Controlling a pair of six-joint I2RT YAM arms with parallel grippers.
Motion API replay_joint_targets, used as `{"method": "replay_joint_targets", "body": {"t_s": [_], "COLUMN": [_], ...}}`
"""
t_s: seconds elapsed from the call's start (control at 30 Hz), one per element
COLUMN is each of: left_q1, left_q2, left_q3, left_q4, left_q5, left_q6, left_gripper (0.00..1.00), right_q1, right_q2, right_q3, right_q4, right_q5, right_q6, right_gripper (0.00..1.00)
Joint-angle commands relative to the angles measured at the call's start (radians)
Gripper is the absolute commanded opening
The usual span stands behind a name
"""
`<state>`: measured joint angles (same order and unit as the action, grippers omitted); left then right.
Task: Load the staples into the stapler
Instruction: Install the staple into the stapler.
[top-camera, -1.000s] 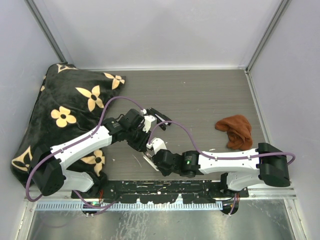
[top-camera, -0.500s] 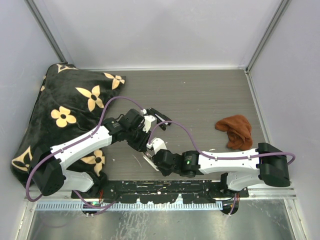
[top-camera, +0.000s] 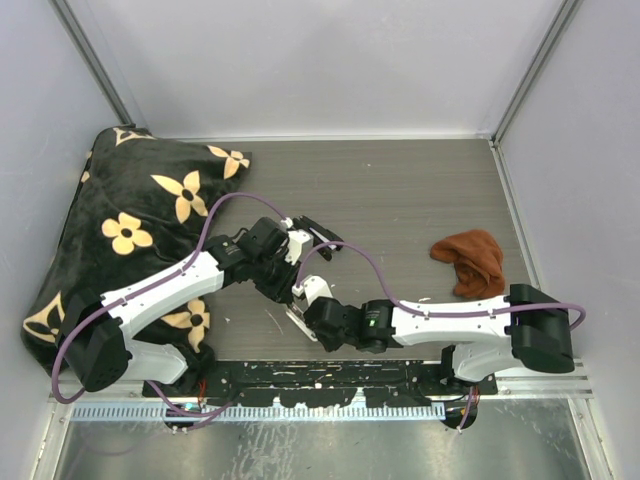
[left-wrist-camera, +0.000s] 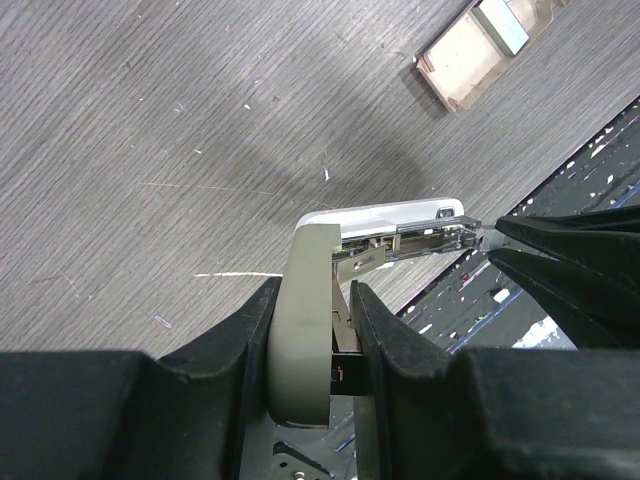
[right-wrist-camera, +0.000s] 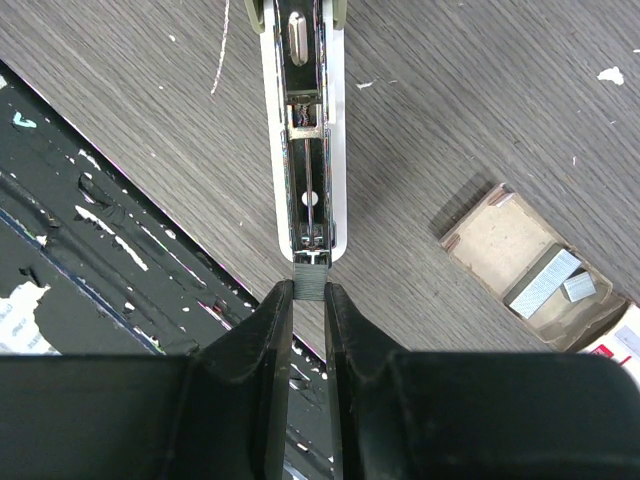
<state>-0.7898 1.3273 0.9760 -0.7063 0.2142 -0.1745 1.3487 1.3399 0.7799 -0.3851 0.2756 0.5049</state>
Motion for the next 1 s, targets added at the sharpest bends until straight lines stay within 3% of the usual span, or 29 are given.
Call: {"method": "replay_joint_targets", "body": {"t_s": [0.0,0.97], "left_q1": [0.002,-0.011], "left_q2": [-0.014,-0.002], "left_q3": [0.029,0.029], "left_q4": [0.041,0.042], "left_q5": [0.057,0.068], "left_q6": [-0.007,-0.008], "left_gripper": [0.0,0.0], "right_q1": [-0.011,-0.07], "right_q2": [0.011,0.099], "right_q3": [0.046,0.097], "right_q4": [-0.005,0.029], "right_q5": [-0.005,-0.029], "right_q6": [0.007,-0.046], "right_gripper": [0.18,0.17]}}
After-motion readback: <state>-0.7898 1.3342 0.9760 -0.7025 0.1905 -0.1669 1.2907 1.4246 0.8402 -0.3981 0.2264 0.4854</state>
